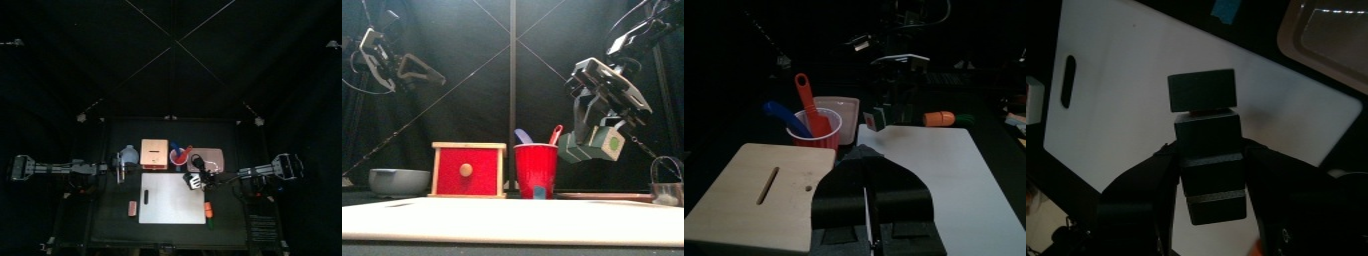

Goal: Place sushi on board then cut the sushi with the knife then place the pieces on the plate
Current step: Place the sushi on the board

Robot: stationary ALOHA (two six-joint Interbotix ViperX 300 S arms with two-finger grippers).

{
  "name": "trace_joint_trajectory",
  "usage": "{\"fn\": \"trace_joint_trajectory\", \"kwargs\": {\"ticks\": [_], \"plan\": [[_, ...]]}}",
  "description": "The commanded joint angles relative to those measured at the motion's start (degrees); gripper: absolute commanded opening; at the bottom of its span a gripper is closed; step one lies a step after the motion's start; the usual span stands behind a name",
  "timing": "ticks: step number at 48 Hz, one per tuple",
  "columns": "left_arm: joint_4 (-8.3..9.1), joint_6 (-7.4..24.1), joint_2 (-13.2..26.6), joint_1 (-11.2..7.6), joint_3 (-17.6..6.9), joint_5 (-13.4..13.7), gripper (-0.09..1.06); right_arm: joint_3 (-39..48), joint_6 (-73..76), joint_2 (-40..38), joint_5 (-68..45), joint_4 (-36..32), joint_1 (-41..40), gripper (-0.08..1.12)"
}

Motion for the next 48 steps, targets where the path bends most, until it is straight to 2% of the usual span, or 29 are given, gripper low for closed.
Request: {"fn": "trace_joint_trajectory", "kwargs": {"ticks": [1, 12, 25, 33, 41, 48], "plan": [[0.18, 0.18, 0.09, 0.09, -1.05, -0.26, -0.02, -3.96, 7.82, 1.14, 2.02, -3.96, 1.85, 0.53], [0.26, 0.18, 0.09, 0.09, -0.79, -0.18, -0.02, -12.39, 24.7, 7.56, 11.43, -10.2, 7.12, 0.53], [1.93, 0.18, 0.09, 0.09, -0.79, 0.0, -0.01, -20.74, 35.77, 15.64, 19.42, -10.46, 11.87, 0.53], [3.43, 0.18, 0.09, 0.09, -0.79, 0.7, -0.01, -25.05, 37.97, 20.57, 20.83, -8.7, 12.3, 0.53], [3.52, 0.18, 0.09, 0.09, -0.7, 2.02, -0.01, -27.33, 38.58, 23.29, 24.96, -7.73, 12.22, 0.54], [3.6, 0.18, 0.09, 0.18, -0.7, 2.99, -0.01, -27.6, 37.88, 23.55, 27.51, -3.43, 11.95, 0.54]]}}
